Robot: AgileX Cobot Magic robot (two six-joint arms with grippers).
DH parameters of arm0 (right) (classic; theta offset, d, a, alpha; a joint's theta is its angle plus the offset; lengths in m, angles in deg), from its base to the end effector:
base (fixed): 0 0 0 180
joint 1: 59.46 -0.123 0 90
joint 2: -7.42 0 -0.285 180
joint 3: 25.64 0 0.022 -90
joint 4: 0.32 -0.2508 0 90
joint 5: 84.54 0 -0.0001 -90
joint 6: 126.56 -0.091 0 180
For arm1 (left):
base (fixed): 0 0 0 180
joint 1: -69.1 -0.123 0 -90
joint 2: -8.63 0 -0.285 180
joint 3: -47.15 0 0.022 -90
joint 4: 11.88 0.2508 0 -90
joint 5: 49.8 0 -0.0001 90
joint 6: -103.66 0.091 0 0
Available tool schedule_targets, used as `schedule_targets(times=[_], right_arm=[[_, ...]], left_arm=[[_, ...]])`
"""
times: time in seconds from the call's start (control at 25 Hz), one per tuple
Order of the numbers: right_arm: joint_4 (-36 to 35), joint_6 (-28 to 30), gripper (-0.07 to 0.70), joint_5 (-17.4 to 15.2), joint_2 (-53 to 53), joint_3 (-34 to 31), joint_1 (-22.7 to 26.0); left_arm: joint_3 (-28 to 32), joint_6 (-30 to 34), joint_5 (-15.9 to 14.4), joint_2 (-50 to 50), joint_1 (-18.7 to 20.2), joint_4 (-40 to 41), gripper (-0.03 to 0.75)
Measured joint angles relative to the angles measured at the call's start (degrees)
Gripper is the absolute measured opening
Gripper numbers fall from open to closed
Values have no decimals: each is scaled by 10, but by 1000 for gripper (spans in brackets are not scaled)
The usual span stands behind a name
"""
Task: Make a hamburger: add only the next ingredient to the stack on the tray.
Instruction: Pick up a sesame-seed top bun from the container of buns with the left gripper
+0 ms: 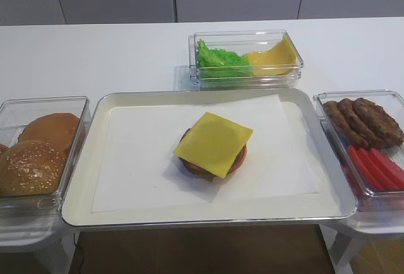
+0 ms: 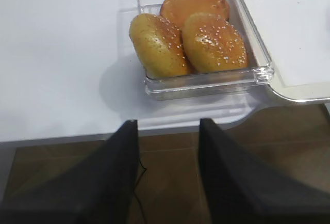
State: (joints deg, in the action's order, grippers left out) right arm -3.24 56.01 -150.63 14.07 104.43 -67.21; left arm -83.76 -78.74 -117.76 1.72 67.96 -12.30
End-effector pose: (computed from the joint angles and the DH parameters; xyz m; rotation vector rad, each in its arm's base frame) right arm -0.0099 0.0029 0.2634 -0.1978 2.1329 0.1149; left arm -0.0119 -0.0009 0.2649 -0.0659 2.1626 -0.0216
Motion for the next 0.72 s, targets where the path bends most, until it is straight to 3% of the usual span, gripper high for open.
schedule_targets(times=[0.72], right_arm=[[-1, 0, 460, 0, 0, 0, 0]], left_arm=[[0, 0, 0, 0, 0, 0, 290]])
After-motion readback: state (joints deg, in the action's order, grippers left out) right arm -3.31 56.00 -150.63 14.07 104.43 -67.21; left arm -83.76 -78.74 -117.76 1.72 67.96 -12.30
